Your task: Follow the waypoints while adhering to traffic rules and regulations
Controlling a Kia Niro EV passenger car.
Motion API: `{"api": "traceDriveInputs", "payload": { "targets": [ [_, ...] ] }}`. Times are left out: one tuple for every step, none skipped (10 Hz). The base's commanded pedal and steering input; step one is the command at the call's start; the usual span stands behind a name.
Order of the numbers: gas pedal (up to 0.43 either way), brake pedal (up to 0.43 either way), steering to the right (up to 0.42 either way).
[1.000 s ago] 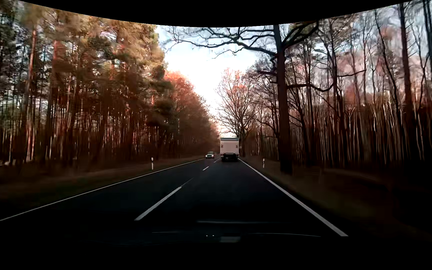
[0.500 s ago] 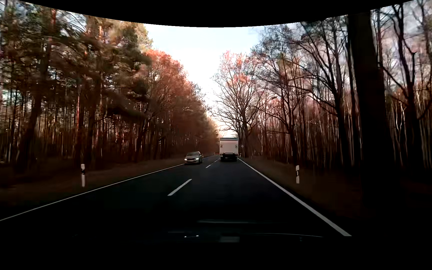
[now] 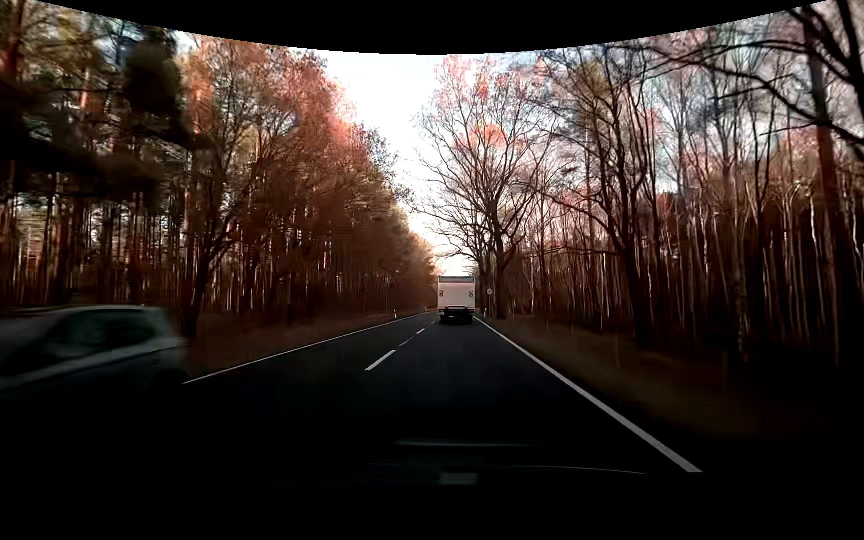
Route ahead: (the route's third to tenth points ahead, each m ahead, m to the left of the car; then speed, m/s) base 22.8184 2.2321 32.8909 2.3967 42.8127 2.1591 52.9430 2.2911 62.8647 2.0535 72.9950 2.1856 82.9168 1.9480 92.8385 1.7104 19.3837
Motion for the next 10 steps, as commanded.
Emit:
{"api": "traceDriveInputs", "payload": {
  "targets": [
    [0.130, 0.000, -0.002],
    [0.130, 0.000, -0.002],
    [0.130, 0.000, -0.002],
    [0.130, 0.000, -0.002],
    [0.130, 0.000, -0.002],
    [0.130, 0.000, -0.002],
    [0.130, 0.000, -0.001],
    [0.130, 0.000, -0.001],
    [0.130, 0.000, -0.001],
    [0.130, 0.000, -0.001]
  ]
}}
